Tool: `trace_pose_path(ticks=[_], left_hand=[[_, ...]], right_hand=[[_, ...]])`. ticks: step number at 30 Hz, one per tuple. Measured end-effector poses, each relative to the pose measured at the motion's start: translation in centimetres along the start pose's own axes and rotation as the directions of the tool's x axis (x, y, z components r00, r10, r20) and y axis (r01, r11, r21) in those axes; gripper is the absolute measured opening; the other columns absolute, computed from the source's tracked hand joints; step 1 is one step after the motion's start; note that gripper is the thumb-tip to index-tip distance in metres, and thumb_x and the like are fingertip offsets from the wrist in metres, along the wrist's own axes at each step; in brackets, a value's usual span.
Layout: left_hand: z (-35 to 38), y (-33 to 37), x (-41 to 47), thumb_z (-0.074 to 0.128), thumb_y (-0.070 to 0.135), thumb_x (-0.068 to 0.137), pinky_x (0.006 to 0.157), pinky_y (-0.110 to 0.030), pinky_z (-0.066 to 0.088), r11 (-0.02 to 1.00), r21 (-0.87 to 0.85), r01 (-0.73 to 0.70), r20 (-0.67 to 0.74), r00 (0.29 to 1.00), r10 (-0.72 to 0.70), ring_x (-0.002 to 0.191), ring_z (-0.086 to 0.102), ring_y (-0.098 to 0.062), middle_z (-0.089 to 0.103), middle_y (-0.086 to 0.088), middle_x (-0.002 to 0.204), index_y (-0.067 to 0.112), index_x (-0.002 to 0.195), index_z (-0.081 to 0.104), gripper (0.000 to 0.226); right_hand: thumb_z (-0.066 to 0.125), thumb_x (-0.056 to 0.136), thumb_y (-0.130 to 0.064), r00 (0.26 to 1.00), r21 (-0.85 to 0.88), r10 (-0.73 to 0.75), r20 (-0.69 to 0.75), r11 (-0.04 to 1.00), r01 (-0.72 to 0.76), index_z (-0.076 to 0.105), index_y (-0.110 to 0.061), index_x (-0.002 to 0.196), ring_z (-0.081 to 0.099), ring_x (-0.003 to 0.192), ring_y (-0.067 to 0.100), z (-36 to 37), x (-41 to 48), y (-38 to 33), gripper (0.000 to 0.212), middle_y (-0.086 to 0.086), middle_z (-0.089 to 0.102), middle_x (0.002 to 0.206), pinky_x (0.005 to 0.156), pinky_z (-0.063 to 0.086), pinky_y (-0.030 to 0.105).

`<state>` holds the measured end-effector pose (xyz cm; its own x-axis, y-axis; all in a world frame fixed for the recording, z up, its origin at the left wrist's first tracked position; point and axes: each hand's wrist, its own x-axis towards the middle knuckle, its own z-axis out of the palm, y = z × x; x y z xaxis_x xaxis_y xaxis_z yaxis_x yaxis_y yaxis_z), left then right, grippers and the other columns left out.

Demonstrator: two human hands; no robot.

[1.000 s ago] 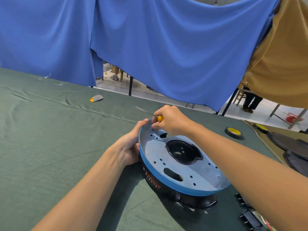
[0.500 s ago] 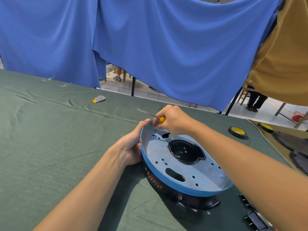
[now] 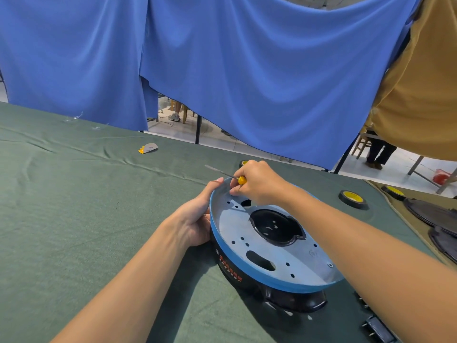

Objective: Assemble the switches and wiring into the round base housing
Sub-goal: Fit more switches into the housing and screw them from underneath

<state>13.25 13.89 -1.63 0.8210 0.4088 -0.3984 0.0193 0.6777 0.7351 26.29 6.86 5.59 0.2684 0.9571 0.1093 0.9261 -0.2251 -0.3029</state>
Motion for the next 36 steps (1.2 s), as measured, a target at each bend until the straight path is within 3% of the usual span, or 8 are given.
trace_pose_path(ticks=[3,7,11,16,22,27,32,36], left_hand=[[0.0,0.0,0.1,0.072,0.058,0.075,0.113,-0.042,0.034,1.0,-0.007,0.011,-0.002,1.0,-0.011,0.106,0.051,-0.03,0.061,-0.016,0.119,0.006,0.114,0.065,0.065],[-0.2,0.1,0.2,0.07,0.06,0.077,0.11,-0.046,0.041,1.0,-0.013,0.028,-0.016,0.999,-0.028,0.107,0.058,-0.033,0.061,-0.02,0.13,0.002,0.127,0.061,0.077],[0.1,0.2,0.1,0.072,0.06,0.075,0.097,-0.045,0.05,0.999,-0.019,0.046,-0.027,0.999,-0.047,0.095,0.064,-0.033,0.065,-0.019,0.124,0.002,0.126,0.062,0.078],[0.1,0.2,0.1,0.073,0.058,0.076,0.108,-0.047,0.043,0.998,-0.036,0.042,-0.045,0.998,-0.044,0.107,0.059,-0.033,0.06,-0.02,0.132,0.001,0.131,0.059,0.081],[0.2,0.3,0.0,0.074,0.056,0.076,0.109,-0.045,0.042,0.998,-0.044,0.048,-0.042,0.998,-0.05,0.105,0.058,-0.032,0.06,-0.019,0.133,0.002,0.131,0.059,0.079],[0.1,0.3,-0.1,0.076,0.055,0.069,0.113,-0.047,0.038,0.997,-0.045,0.059,-0.004,0.998,-0.059,0.113,0.056,-0.032,0.061,-0.019,0.132,0.002,0.13,0.061,0.083],[0.1,0.2,0.1,0.077,0.056,0.072,0.109,-0.046,0.043,0.997,-0.044,0.064,-0.049,0.997,-0.066,0.103,0.058,-0.032,0.06,-0.018,0.132,0.001,0.128,0.061,0.08],[0.1,0.3,0.0,0.077,0.054,0.071,0.109,-0.044,0.043,0.997,-0.039,0.064,-0.047,0.997,-0.066,0.102,0.057,-0.031,0.059,-0.017,0.134,0.003,0.12,0.065,0.071]], right_hand=[[0.07,0.088,-0.027,0.999,-0.069,0.0,-0.039,0.998,-0.003,0.066,-0.019,0.074,0.056,0.07,0.017,0.3,0.1,-0.2,0.017,0.001,0.061,0.074,0.056,0.039,0.026],[0.071,0.087,-0.024,0.999,-0.135,-0.032,-0.036,0.991,0.027,0.065,-0.017,0.075,0.058,0.078,0.021,0.0,0.2,-0.5,0.015,0.003,0.062,0.082,0.065,0.05,0.034],[0.071,0.086,-0.019,0.999,-0.15,-0.038,-0.017,0.988,0.035,0.061,-0.02,0.074,0.056,0.076,0.022,-0.1,0.3,-0.8,0.016,-0.001,0.056,0.073,0.063,0.047,0.031],[0.069,0.085,-0.009,0.999,-0.149,-0.037,0.007,0.988,0.038,0.058,-0.024,0.061,0.055,0.069,0.02,-0.4,0.7,-0.9,0.03,0.0,0.058,0.067,0.054,0.043,0.027],[0.072,0.083,-0.009,0.999,-0.12,-0.045,0.024,0.992,0.048,0.07,-0.016,0.076,0.063,0.078,0.023,-0.2,0.6,-0.8,0.01,0.005,0.067,0.079,0.068,0.057,0.037],[0.075,0.08,-0.009,0.998,-0.132,-0.059,0.022,0.989,0.061,0.071,-0.015,0.073,0.064,0.08,0.025,-0.9,0.9,-1.0,0.01,0.003,0.068,0.079,0.07,0.058,0.038],[0.071,0.084,-0.011,0.998,-0.153,-0.05,0.048,0.987,0.057,0.071,-0.01,0.081,0.063,0.08,0.028,-0.4,1.0,-1.1,0.003,0.01,0.066,0.082,0.07,0.057,0.041],[0.071,0.086,-0.024,0.999,-0.178,0.002,0.048,0.984,0.006,0.058,-0.013,0.066,0.054,0.067,0.024,-0.2,1.1,-0.9,0.027,0.005,0.057,0.069,0.058,0.047,0.035]])
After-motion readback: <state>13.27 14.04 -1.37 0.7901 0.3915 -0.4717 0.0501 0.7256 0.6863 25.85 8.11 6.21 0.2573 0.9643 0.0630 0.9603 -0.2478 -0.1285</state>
